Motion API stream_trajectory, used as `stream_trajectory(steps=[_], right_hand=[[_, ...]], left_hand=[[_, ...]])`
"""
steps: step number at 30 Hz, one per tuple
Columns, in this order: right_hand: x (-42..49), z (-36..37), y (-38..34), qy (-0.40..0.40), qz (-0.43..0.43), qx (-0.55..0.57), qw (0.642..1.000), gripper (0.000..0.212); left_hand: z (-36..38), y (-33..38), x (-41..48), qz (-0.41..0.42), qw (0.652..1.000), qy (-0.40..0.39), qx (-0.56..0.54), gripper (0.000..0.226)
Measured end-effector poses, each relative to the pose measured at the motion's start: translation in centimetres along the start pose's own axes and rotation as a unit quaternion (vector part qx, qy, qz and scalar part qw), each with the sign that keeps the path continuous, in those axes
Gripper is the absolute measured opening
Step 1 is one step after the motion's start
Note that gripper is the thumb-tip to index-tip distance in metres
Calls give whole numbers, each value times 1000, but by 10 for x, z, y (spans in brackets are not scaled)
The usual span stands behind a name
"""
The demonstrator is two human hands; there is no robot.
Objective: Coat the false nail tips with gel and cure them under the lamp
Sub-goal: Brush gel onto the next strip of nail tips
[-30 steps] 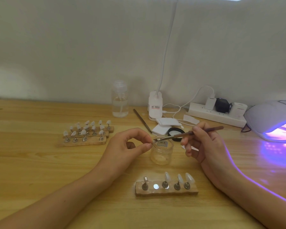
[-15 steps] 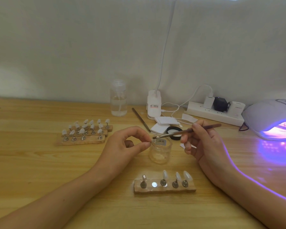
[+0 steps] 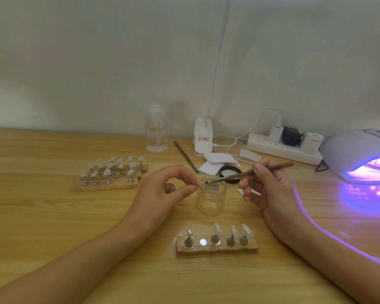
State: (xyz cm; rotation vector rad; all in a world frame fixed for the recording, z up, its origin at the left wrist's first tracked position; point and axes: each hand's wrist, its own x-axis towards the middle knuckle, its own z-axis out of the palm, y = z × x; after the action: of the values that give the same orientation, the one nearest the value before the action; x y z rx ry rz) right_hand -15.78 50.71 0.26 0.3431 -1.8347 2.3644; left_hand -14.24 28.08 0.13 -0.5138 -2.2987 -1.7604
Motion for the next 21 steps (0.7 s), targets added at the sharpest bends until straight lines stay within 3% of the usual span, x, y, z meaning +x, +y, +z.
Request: stream_trajectory(steps=[5, 9, 14, 18, 21], right_hand=[[-2, 2, -1, -36, -17, 1, 999, 18], [0, 0, 1, -2, -9, -7, 1000, 15], [-2, 2, -1, -38, -20, -2, 999, 19], [-1, 0, 0, -1, -21, -11, 1000, 15], [-2, 1, -2, -18, -34, 2, 999, 16]], left_hand=[[0, 0, 0, -3, 1000, 2, -1, 18], [0, 0, -1, -2, 1000, -1, 2, 15], [0, 0, -1, -1, 1000, 0, 3, 15], [0, 0, -1, -3, 1000, -1, 4, 15], [0, 0, -1, -9, 1000, 2, 6, 17]])
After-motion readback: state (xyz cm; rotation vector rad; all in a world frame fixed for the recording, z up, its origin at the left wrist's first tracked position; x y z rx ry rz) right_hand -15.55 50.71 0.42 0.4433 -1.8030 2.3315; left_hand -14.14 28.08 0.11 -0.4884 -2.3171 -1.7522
